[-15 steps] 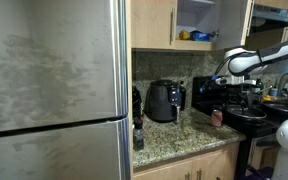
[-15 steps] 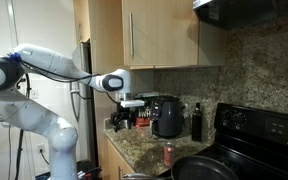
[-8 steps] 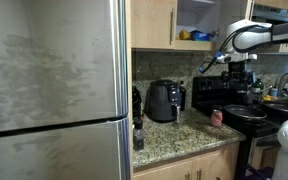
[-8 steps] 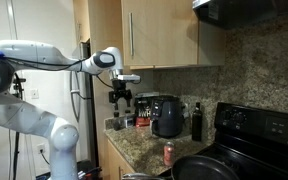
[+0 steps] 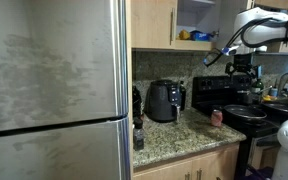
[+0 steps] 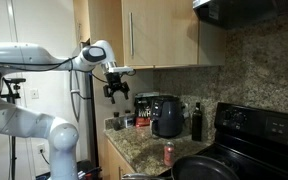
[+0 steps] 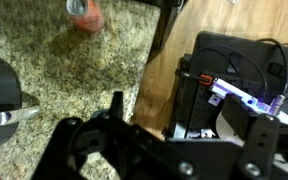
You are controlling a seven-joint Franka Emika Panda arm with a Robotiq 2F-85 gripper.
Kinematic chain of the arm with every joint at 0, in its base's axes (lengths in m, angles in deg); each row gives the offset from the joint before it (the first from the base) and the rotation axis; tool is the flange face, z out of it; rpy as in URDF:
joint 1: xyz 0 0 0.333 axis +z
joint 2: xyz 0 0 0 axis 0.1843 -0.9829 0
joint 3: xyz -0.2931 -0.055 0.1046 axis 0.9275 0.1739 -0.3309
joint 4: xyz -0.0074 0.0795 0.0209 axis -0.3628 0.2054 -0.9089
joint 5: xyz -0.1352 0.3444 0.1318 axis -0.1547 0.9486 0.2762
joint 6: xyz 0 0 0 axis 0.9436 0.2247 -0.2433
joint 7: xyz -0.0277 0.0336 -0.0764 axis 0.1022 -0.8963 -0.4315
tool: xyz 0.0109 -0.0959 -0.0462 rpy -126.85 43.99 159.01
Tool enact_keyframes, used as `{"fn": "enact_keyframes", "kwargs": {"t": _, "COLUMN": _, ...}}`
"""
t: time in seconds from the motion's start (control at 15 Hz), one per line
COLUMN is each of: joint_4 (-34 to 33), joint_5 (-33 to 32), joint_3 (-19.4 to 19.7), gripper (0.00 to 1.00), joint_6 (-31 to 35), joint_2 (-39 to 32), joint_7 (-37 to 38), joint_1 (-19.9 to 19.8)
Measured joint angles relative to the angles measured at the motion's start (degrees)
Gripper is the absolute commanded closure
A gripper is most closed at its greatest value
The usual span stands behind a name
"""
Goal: Put the pink can in the open cabinet, close the open cabinet door
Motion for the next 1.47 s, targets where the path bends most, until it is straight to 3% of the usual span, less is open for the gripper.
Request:
{"fn": "enact_keyframes", "kwargs": {"t": 0.27, "joint_4": 3.9, "joint_5": -0.3, "joint_3": -1.6, "gripper": 0.00, "joint_6": -3.2, "joint_2": 10.3, "joint_7": 1.4, "joint_1": 2.0}}
{"fn": "enact_keyframes", "kwargs": {"t": 0.73, "joint_4": -1.5, "joint_5": -5.3, "joint_3": -2.9, "gripper": 0.00, "joint_6": -3.7, "joint_2": 25.1, "joint_7": 10.9, "joint_1": 2.5}}
{"fn": "enact_keyframes", "kwargs": {"t": 0.87, "joint_4": -1.7, "joint_5": -3.5, "joint_3": -2.9, "gripper": 0.00, "joint_6": -4.6, "joint_2": 27.7, "joint_7": 15.0, "joint_1": 2.7}}
{"fn": "enact_keyframes", "kwargs": {"t": 1.13, "joint_4": 0.4, "joint_5": 3.7, "joint_3": -1.6, "gripper": 0.00, "joint_6": -7.5, "joint_2": 27.8, "joint_7": 15.4, "joint_1": 7.4}}
{"fn": "enact_keyframes", "kwargs": {"t": 1.47, "joint_4": 0.6, "joint_5": 0.7, "joint_3": -1.4, "gripper": 0.00, "joint_6": -7.1, "joint_2": 24.7, "joint_7": 15.1, "joint_1": 13.0}}
